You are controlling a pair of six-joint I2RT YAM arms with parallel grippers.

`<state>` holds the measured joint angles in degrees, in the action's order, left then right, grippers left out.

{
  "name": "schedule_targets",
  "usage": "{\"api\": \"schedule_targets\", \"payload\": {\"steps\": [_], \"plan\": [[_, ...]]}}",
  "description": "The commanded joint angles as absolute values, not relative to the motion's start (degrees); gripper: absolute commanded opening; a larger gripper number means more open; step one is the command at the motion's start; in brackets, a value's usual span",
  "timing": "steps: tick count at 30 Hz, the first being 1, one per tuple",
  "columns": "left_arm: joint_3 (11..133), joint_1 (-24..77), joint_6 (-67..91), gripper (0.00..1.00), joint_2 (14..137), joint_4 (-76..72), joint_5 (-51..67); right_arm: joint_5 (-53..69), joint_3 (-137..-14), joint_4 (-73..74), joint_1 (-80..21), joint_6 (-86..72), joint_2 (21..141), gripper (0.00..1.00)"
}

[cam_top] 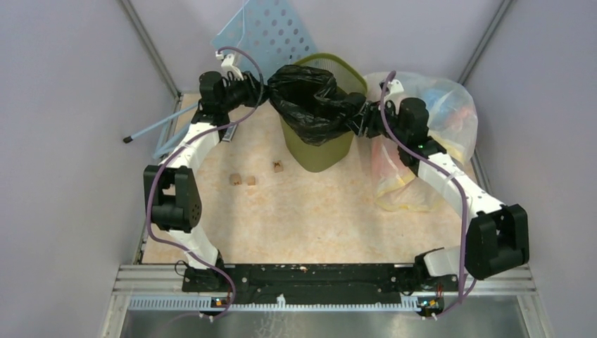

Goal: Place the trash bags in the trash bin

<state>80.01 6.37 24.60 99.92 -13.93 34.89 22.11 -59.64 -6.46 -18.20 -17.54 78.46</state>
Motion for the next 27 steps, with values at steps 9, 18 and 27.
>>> {"api": "schedule_targets", "payload": {"steps": [9, 18, 27], "plan": [[79.8, 7.6, 24.8, 0.47, 96.8, -15.3, 37.7, 17.8, -59.7, -7.0, -17.0, -16.6, 70.7, 0.70], [79.5, 7.6, 24.8, 0.48, 95.8, -14.1, 36.7, 15.7, -57.6, -0.6, -17.0, -14.5, 62.9, 0.80], [79.1, 7.6, 25.7, 0.49, 95.0, -13.4, 34.1, 11.7, -70.7, 9.7, -17.1, -6.7, 66.5, 0.75]]}}
